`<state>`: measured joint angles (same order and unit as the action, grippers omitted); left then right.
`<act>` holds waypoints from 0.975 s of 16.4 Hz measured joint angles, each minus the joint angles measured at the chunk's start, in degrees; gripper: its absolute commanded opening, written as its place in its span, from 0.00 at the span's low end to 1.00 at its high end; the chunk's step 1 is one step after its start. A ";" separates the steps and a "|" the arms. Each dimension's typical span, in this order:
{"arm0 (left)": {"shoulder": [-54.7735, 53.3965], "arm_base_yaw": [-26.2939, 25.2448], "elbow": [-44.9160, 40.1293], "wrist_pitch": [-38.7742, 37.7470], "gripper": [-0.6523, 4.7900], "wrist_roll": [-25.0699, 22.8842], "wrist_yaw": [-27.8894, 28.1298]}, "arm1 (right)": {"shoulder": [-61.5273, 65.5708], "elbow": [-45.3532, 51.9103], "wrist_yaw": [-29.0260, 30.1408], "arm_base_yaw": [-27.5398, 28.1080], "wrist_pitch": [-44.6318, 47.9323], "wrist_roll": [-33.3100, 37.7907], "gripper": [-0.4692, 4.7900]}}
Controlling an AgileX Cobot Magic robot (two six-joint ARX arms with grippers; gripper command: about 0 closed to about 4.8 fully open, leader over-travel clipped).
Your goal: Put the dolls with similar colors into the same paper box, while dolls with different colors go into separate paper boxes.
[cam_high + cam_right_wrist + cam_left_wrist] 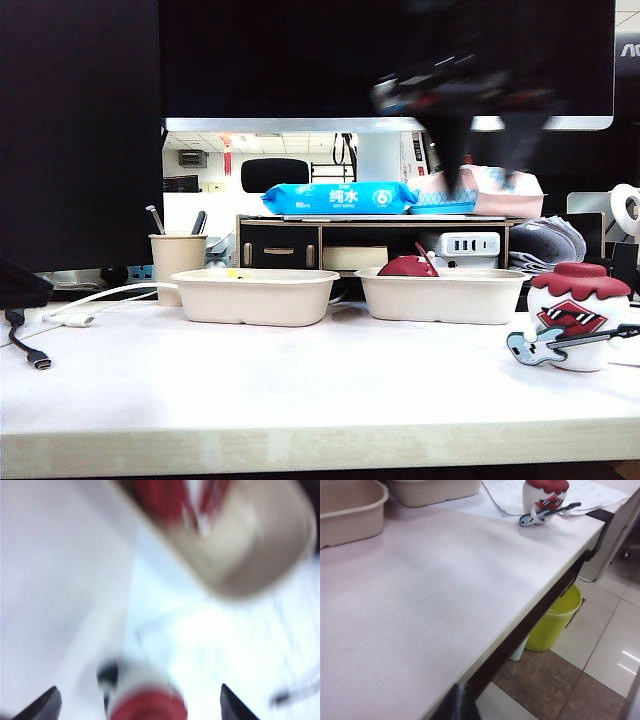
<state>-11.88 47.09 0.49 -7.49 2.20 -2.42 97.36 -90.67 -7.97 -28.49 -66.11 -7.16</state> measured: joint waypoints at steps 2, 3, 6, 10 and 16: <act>0.00 0.00 0.00 0.00 0.11 0.00 0.00 | -5.29 6.69 0.13 -0.13 1.75 0.96 1.00; 0.00 0.00 0.00 0.00 0.11 0.00 0.00 | -7.96 10.84 0.17 -0.15 2.08 2.25 1.00; 0.00 1.07 0.00 0.00 0.11 0.00 0.02 | -10.29 17.14 0.02 -0.13 2.69 4.85 1.00; 0.00 3.43 0.00 0.00 0.11 0.00 -0.02 | -10.36 22.64 -0.81 -0.13 6.34 5.66 1.00; 0.00 3.39 0.00 0.00 0.11 0.00 -0.02 | -9.79 27.50 -3.19 -0.11 12.09 5.42 1.00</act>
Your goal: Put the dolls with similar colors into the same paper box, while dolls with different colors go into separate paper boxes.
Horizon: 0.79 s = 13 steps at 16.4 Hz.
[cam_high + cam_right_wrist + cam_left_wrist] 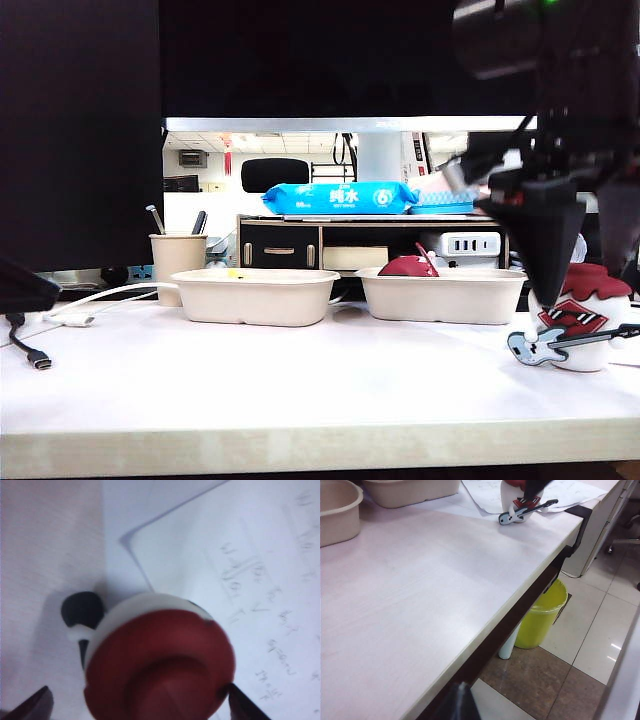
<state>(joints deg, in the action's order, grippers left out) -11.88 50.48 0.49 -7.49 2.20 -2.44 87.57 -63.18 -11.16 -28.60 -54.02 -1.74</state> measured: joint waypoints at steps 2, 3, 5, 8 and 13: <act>0.02 -0.02 0.00 0.00 0.11 0.00 0.00 | -0.04 0.83 -0.42 0.02 2.05 -0.11 1.00; 0.02 -0.02 0.00 0.00 0.11 0.00 0.00 | 0.04 1.22 -0.90 0.02 3.15 -0.11 1.00; 0.00 -0.02 0.00 0.00 0.11 0.00 0.00 | 0.94 1.64 -1.66 0.42 4.52 -0.13 1.00; 0.00 -0.04 0.00 0.00 0.11 0.00 0.00 | 3.30 2.19 0.11 1.07 4.92 -0.04 1.00; 0.00 -0.04 0.00 0.00 0.11 0.00 0.00 | 3.15 2.29 -1.14 1.03 5.66 -0.07 1.00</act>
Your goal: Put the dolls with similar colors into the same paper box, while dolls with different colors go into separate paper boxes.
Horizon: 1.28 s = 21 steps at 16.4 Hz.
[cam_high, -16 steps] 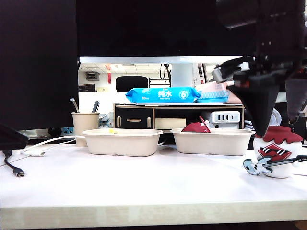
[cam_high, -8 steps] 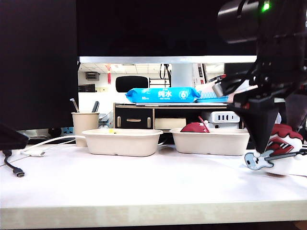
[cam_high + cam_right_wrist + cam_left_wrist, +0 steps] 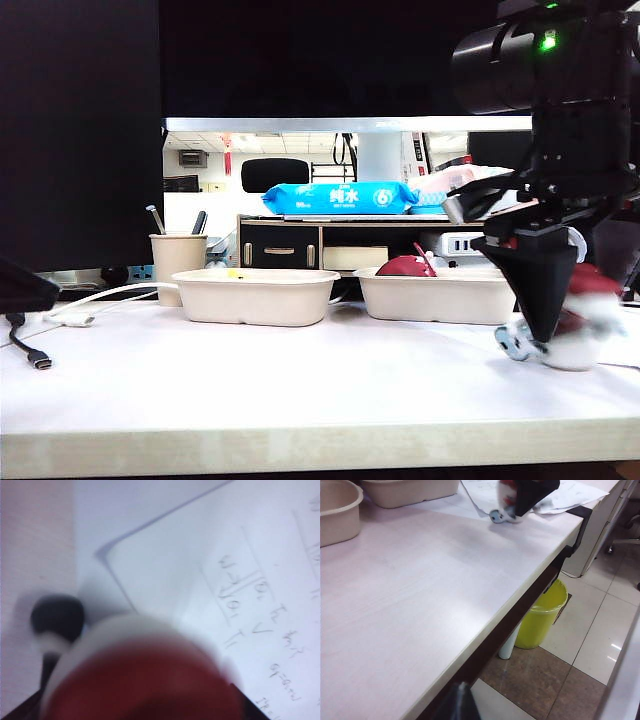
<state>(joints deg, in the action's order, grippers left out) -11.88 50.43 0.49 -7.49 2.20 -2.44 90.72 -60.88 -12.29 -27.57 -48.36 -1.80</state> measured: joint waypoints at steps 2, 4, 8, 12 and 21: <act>0.00 0.00 0.00 0.00 0.11 0.00 0.00 | 0.00 0.00 -0.09 -0.02 0.55 0.02 1.00; 0.00 0.00 0.00 0.00 0.11 0.00 0.00 | 0.00 0.00 -0.09 -0.02 0.81 0.00 1.00; 0.00 0.00 0.00 0.00 0.11 -0.02 0.00 | 0.00 0.00 -0.20 -0.02 0.90 0.09 0.65; 0.00 0.00 0.00 0.00 0.11 0.00 0.00 | -0.15 -0.04 -0.09 -0.04 0.79 0.02 0.55; 0.00 -0.09 0.00 0.00 0.11 0.00 0.00 | 0.24 -8.24 0.04 0.00 1.40 0.07 0.48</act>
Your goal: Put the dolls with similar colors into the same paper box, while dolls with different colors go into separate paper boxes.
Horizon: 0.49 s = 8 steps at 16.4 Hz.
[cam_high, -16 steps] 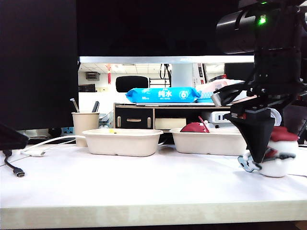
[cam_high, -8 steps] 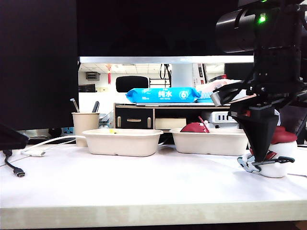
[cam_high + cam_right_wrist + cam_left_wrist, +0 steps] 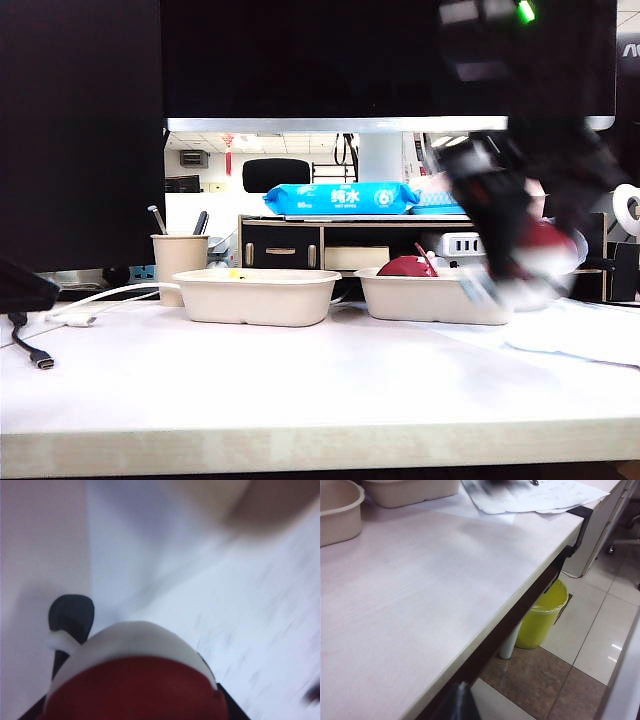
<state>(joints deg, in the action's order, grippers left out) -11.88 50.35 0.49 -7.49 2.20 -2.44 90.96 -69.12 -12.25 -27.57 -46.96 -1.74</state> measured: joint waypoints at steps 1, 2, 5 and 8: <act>0.02 -0.09 0.00 0.00 0.11 0.00 0.00 | -0.09 -1.57 0.00 0.00 0.46 0.00 0.48; 0.24 -1.40 0.00 -0.02 0.11 -0.02 -0.50 | -0.09 -3.56 0.00 0.00 0.76 0.00 0.48; 2.32 -10.95 0.00 0.00 0.11 0.00 -1.27 | -0.11 -9.03 -0.46 0.37 5.70 -0.90 0.48; 5.57 -17.79 0.00 0.00 0.11 0.00 -1.25 | 0.50 -9.18 -0.31 1.90 10.69 -2.54 0.48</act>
<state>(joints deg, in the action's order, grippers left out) -6.31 32.56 0.49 -7.49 2.20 -3.68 91.46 -78.30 -12.56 -25.67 -36.27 -4.27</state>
